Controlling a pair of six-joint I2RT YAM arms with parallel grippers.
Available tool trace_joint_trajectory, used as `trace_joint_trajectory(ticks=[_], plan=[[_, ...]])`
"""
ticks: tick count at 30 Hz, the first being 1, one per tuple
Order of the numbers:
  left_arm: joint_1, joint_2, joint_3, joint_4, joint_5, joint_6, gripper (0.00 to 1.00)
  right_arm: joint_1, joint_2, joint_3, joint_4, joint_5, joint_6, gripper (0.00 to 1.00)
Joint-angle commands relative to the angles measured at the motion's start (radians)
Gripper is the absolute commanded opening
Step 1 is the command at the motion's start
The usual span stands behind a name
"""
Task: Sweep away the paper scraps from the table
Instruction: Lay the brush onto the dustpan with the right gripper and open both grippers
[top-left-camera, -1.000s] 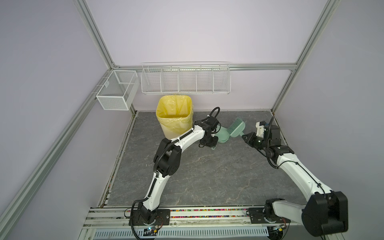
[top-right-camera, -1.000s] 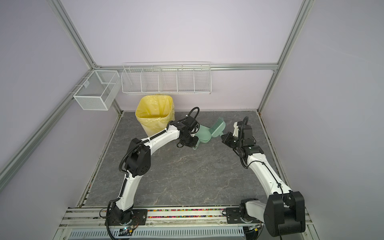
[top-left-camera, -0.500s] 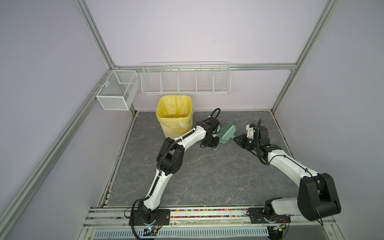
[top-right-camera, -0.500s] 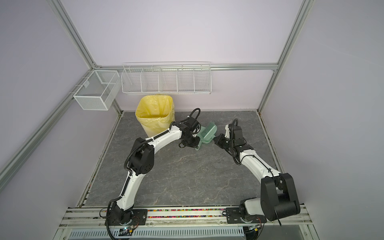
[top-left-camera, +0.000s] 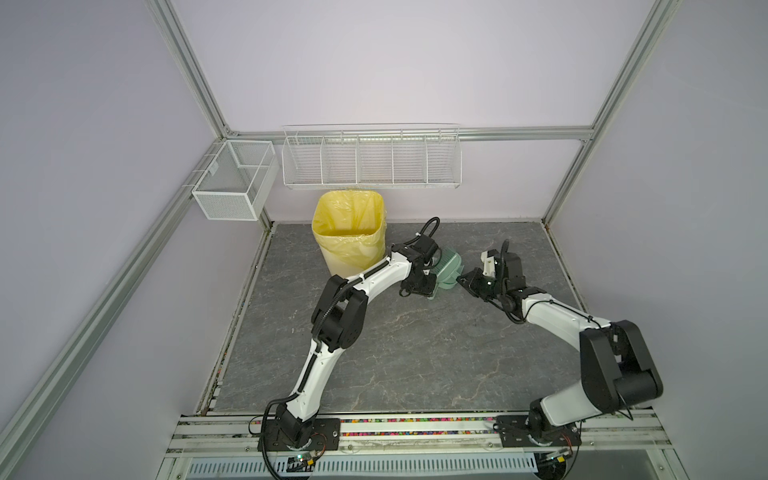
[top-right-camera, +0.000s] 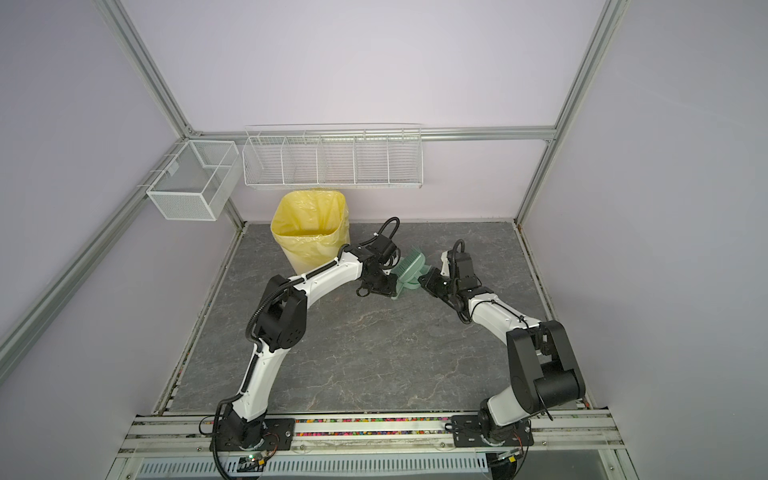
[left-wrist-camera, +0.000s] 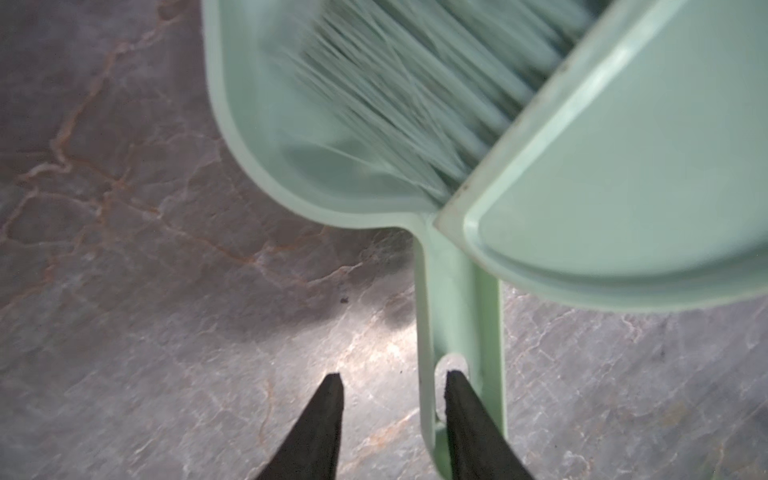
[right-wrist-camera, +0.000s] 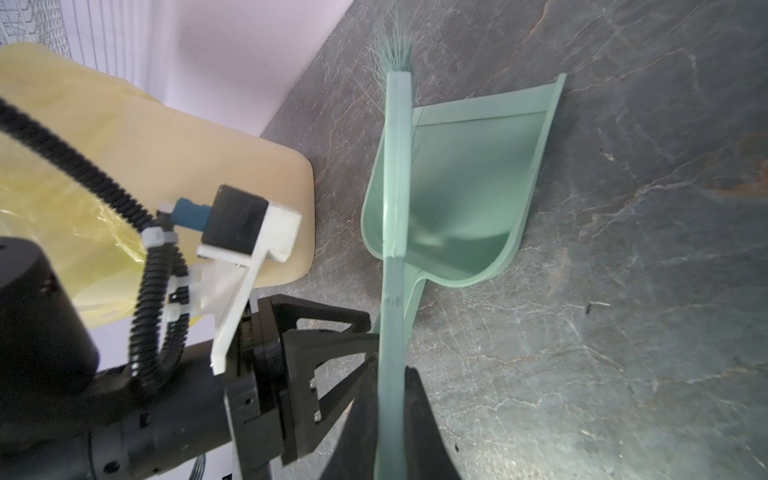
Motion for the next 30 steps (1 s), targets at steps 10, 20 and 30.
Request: trace_joint_trajectory(ticks=[10, 20, 30], plan=[[-0.017, -0.310, -0.171, 0.055, -0.023, -0.027, 0.61, 0.008, 0.109, -0.025, 0.160, -0.039, 0.067, 0.07], [-0.017, -0.530, -0.439, 0.133, -0.145, -0.052, 0.73, 0.009, 0.175, -0.039, 0.130, -0.054, 0.087, 0.25], [-0.017, -0.680, -0.571, 0.194, -0.212, -0.080, 0.99, 0.009, 0.164, -0.019, 0.023, -0.041, 0.043, 0.59]])
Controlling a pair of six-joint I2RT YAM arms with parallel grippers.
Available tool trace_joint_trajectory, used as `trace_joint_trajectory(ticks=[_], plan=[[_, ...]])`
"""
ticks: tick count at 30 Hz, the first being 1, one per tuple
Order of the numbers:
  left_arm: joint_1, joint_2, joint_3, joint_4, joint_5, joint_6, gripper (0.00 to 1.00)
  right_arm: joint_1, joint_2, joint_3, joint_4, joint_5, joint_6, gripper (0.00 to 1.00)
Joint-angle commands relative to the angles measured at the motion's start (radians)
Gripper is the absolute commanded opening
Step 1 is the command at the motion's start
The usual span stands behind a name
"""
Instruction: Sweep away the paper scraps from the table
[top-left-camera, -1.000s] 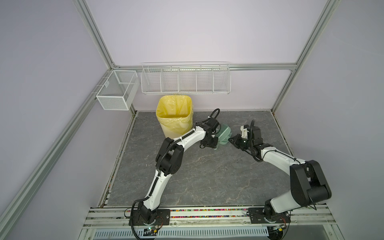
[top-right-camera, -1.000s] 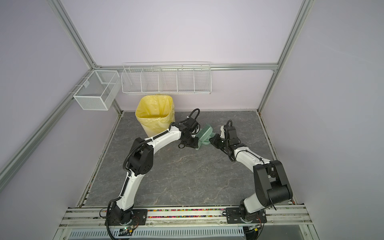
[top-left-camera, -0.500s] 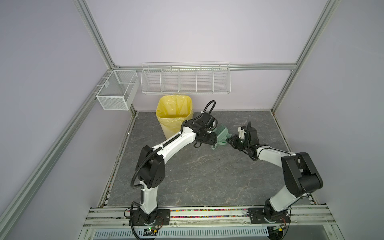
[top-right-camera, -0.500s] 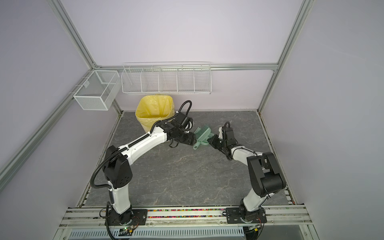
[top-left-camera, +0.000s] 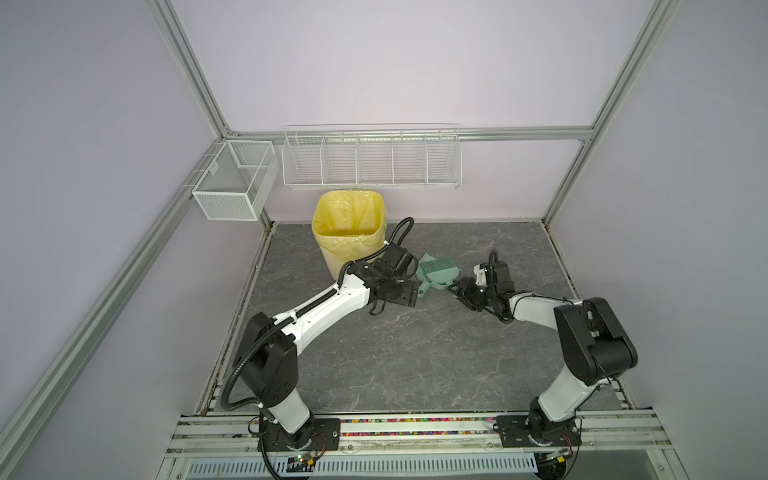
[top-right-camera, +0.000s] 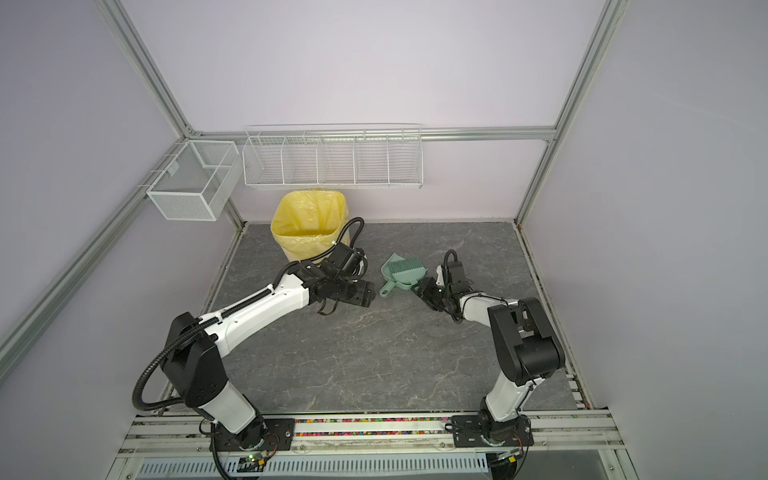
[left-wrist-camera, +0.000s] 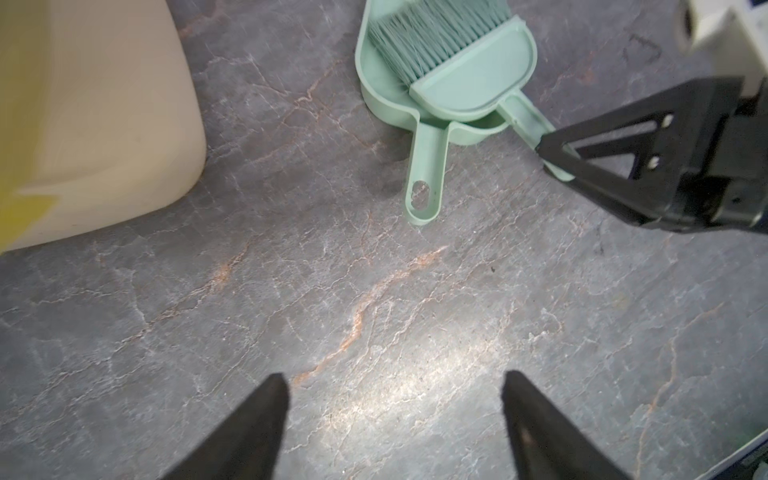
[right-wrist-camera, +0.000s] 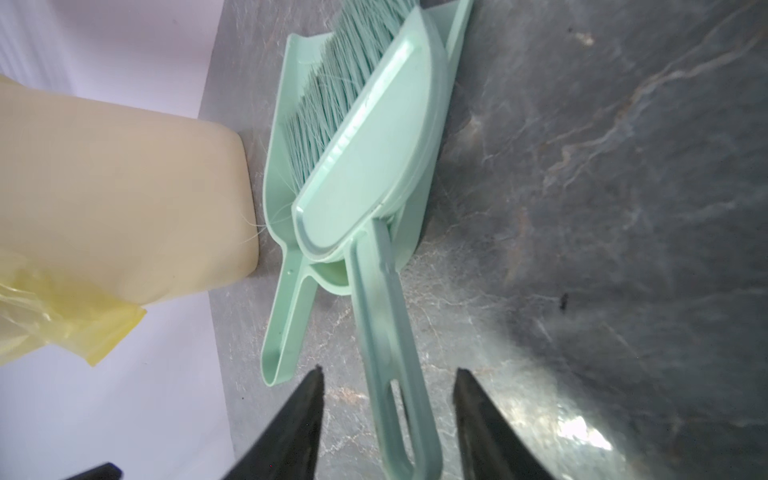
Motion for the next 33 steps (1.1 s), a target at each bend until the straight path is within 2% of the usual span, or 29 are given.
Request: trace_joint_trajectory(ticks=[1, 5, 13, 19, 25, 26, 29, 33], plan=[[-0.002, -0.053, -0.015, 0.039, -0.051, -0.019, 0.99, 0.005, -0.018, 0.010, -0.065, 0.004, -0.018, 0.61], [-0.002, -0.120, -0.066, 0.068, -0.088, -0.026, 0.99, 0.001, -0.062, 0.021, -0.151, 0.031, -0.064, 0.71], [-0.002, -0.320, -0.222, 0.114, -0.223, -0.061, 0.99, -0.041, -0.205, -0.049, -0.153, -0.004, -0.103, 0.89], [-0.002, -0.454, -0.342, 0.131, -0.393, -0.052, 0.99, -0.059, -0.329, -0.028, -0.278, 0.034, -0.185, 0.99], [0.017, -0.522, -0.455, 0.187, -0.539, 0.013, 0.99, -0.143, -0.448, 0.027, -0.418, 0.103, -0.287, 0.92], [0.028, -0.523, -0.473, 0.201, -0.570, 0.022, 0.99, -0.158, -0.470, 0.029, -0.430, 0.118, -0.301, 0.89], [0.076, -0.515, -0.537, 0.259, -0.698, 0.009, 1.00, -0.201, -0.527, 0.023, -0.450, 0.158, -0.337, 0.89], [0.191, -0.524, -0.651, 0.430, -0.659, 0.077, 1.00, -0.258, -0.578, 0.012, -0.479, 0.224, -0.370, 0.88]])
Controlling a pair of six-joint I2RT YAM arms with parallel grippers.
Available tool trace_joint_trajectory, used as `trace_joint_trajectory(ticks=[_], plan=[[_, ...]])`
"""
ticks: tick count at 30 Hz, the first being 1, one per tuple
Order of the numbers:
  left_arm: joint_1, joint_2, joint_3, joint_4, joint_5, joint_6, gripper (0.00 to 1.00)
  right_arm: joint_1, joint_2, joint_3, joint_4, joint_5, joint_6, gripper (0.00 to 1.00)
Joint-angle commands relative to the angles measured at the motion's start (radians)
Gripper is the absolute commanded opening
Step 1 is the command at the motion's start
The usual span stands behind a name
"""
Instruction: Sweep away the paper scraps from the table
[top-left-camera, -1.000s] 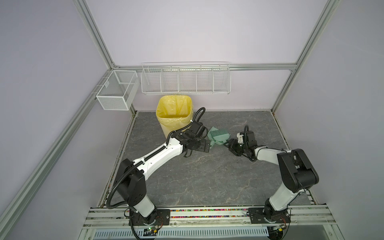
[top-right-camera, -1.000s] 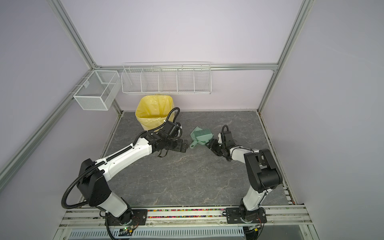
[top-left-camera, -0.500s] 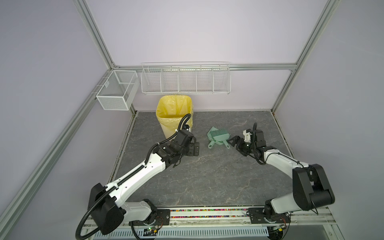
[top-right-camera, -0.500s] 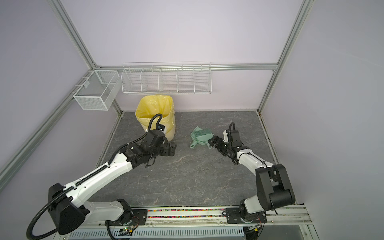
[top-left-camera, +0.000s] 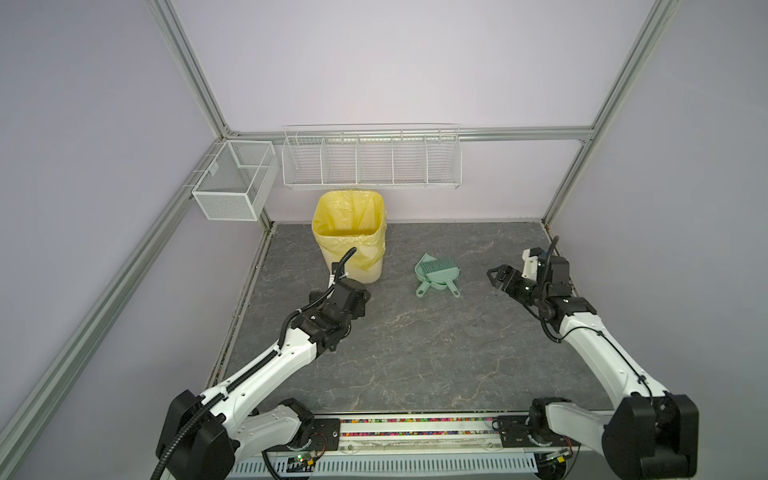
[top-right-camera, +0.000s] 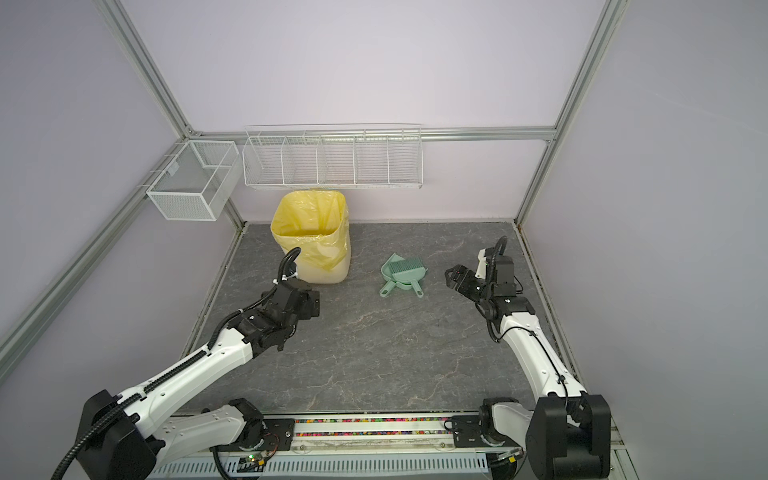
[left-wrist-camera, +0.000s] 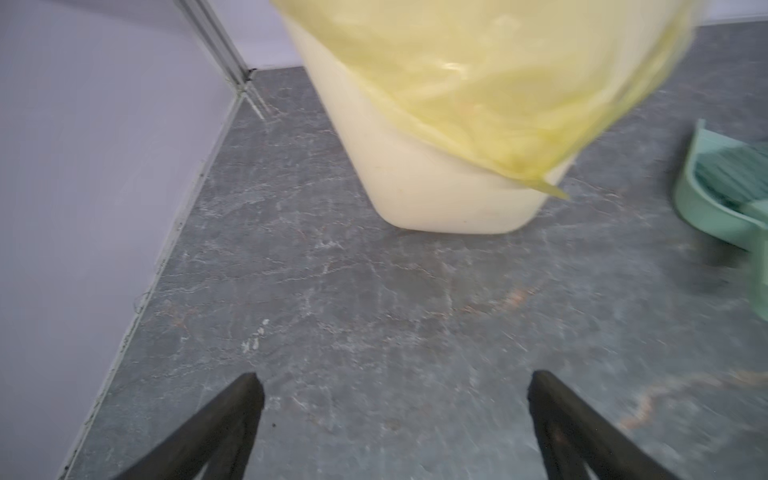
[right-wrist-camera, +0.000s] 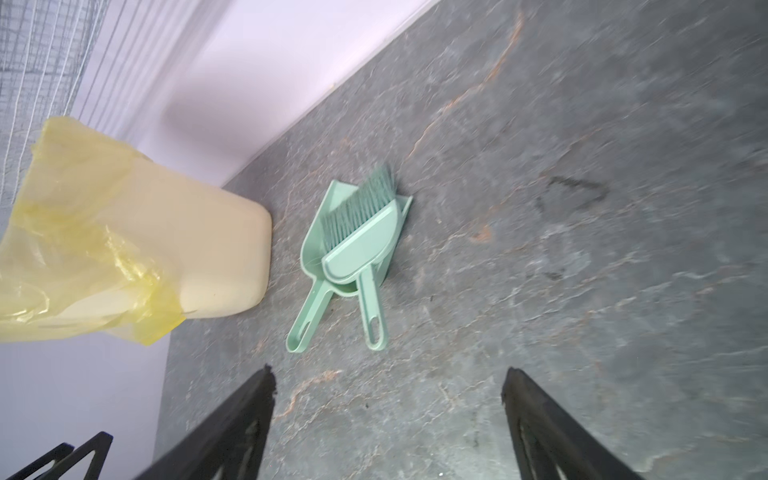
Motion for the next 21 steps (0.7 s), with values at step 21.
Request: trace_joint_trajectory(ticks=[21], plan=[[0.373, 0.140, -0.394, 1.087, 0.111, 0.298, 1.00, -0.067, -0.199, -0.114, -0.021, 0.514, 0.006, 0.89]])
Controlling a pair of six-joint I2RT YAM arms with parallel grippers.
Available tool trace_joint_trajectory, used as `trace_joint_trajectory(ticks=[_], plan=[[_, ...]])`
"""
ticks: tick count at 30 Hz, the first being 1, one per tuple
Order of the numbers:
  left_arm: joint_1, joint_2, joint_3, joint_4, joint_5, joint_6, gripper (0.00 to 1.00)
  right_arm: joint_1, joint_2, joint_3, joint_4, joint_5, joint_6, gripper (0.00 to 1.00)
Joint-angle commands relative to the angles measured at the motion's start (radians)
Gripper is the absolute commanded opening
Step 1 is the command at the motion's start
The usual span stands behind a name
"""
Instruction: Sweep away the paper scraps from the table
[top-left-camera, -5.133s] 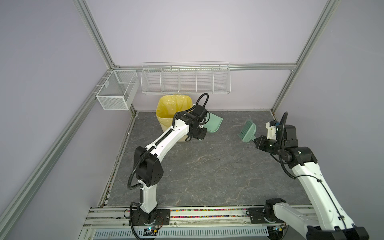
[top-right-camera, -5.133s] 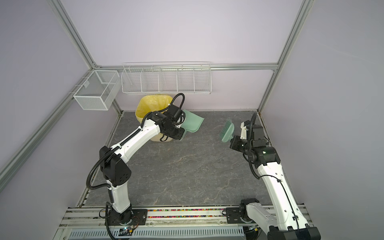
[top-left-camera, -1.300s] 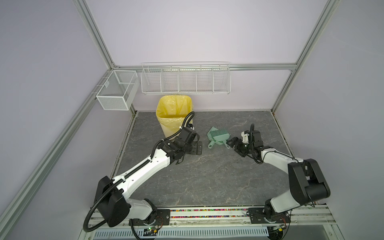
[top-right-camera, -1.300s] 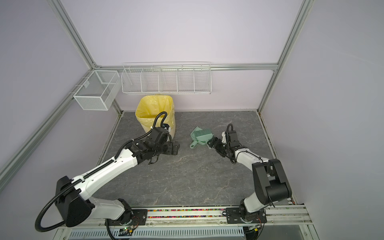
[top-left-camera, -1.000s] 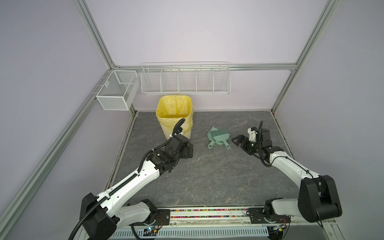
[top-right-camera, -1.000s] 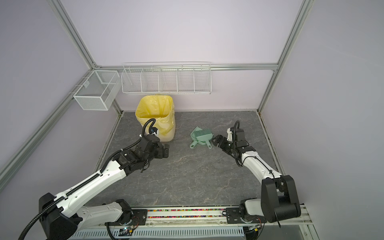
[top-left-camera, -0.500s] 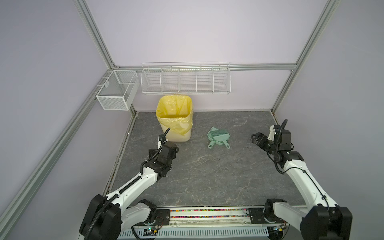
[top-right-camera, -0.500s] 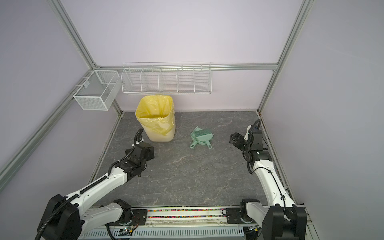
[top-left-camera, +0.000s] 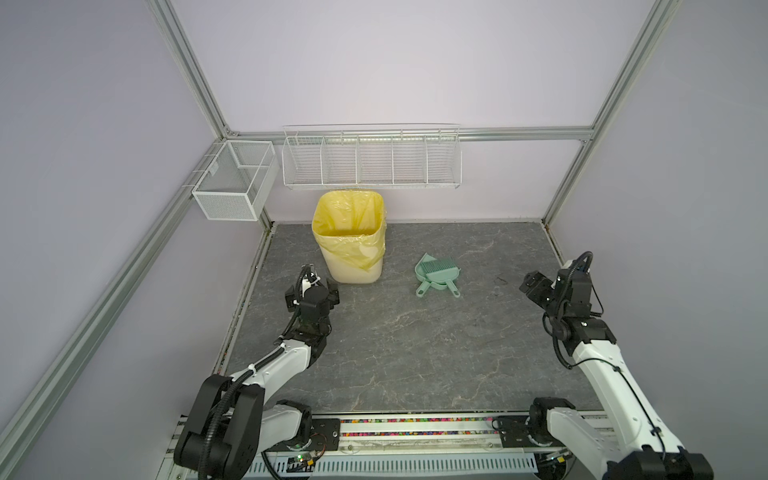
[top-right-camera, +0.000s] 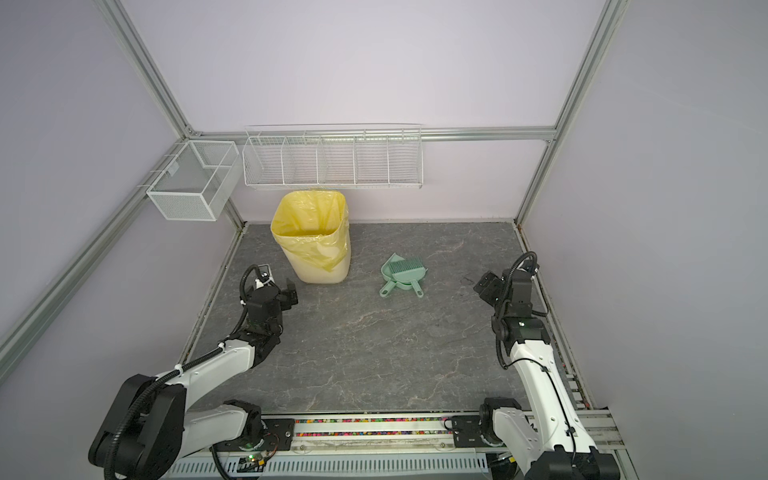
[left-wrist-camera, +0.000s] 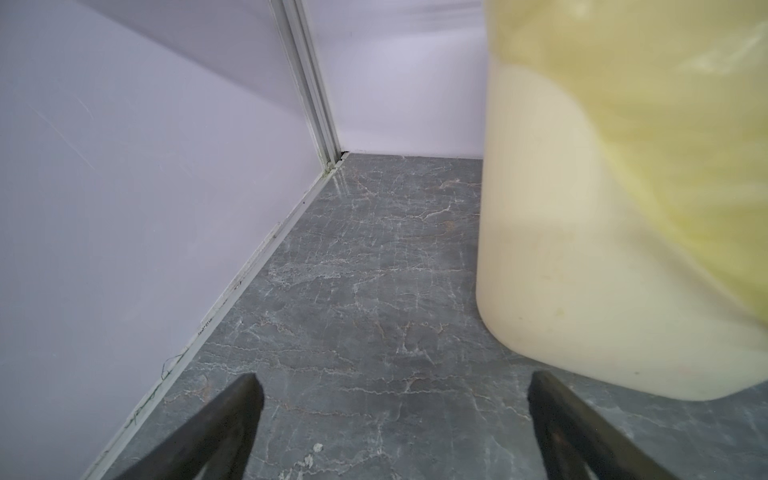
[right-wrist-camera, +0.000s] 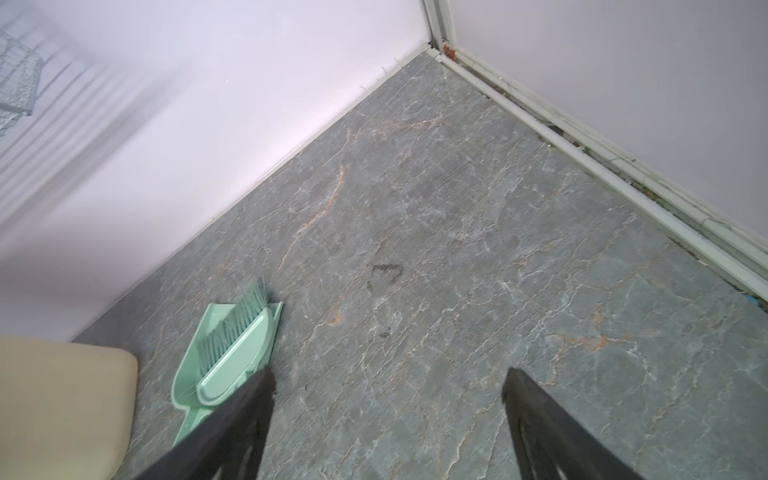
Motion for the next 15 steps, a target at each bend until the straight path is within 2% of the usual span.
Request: trace_joint_trajectory(ticks=[1, 7, 11, 12, 15], plan=[[0.049, 0.049, -0.031, 0.182, 0.037, 0.011, 1.00, -0.007, 0.021, -0.024, 0.017, 0.088, -0.007, 0.89], [0.055, 0.175, -0.078, 0.443, 0.010, 0.121, 1.00, -0.006, 0.034, -0.063, 0.046, 0.198, 0.009, 0.89], [0.062, 0.286, -0.077, 0.569, 0.006, 0.128, 0.99, -0.007, 0.058, -0.080, 0.067, 0.266, -0.005, 0.89], [0.062, 0.288, -0.083, 0.590, 0.009, 0.132, 0.99, -0.007, 0.075, -0.074, 0.056, 0.286, -0.007, 0.89], [0.072, 0.257, -0.061, 0.492, 0.019, 0.098, 1.00, -0.006, 0.119, -0.051, 0.029, 0.331, -0.020, 0.89]])
